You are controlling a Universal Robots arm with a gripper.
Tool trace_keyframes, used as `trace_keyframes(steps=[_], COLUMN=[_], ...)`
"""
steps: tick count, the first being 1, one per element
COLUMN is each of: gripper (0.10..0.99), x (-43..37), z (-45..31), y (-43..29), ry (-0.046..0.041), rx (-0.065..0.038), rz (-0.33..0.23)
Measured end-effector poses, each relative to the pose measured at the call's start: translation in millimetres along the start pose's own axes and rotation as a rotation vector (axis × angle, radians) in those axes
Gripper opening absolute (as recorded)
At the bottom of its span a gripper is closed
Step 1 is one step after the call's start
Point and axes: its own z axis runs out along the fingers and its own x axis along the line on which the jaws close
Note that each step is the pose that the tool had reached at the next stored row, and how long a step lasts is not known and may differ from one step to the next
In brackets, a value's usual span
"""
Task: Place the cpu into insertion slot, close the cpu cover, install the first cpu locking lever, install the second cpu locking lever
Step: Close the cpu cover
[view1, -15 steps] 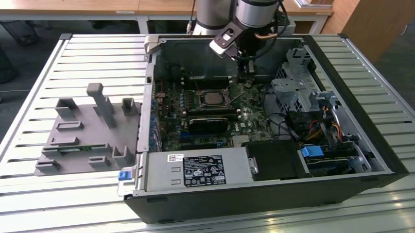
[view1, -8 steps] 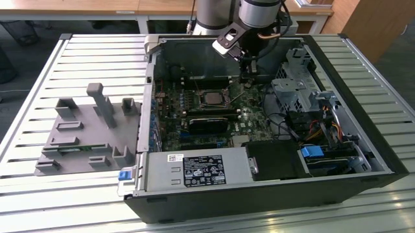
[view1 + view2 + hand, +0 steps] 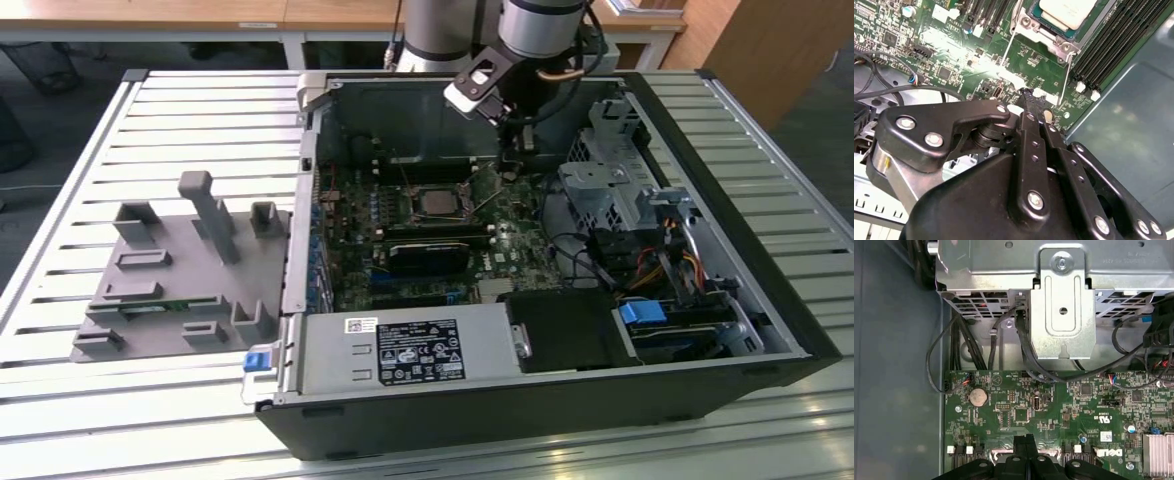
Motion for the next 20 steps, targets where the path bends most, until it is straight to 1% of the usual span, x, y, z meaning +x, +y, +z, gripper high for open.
trace_keyframes(steps=[3, 6, 13, 20], gripper=[0.106, 0.106, 0.106, 0.106], x=[0.1, 0.1, 0.3, 0.9], z=[0.5, 1.2, 2.4, 6.2], y=[3.5, 5.0, 10.7, 13.0], ry=[0.0001, 0.0005, 0.0007, -0.0001], rx=[0.005, 0.006, 0.009, 0.011], rz=[-0.006, -0.021, -0.03, -0.038])
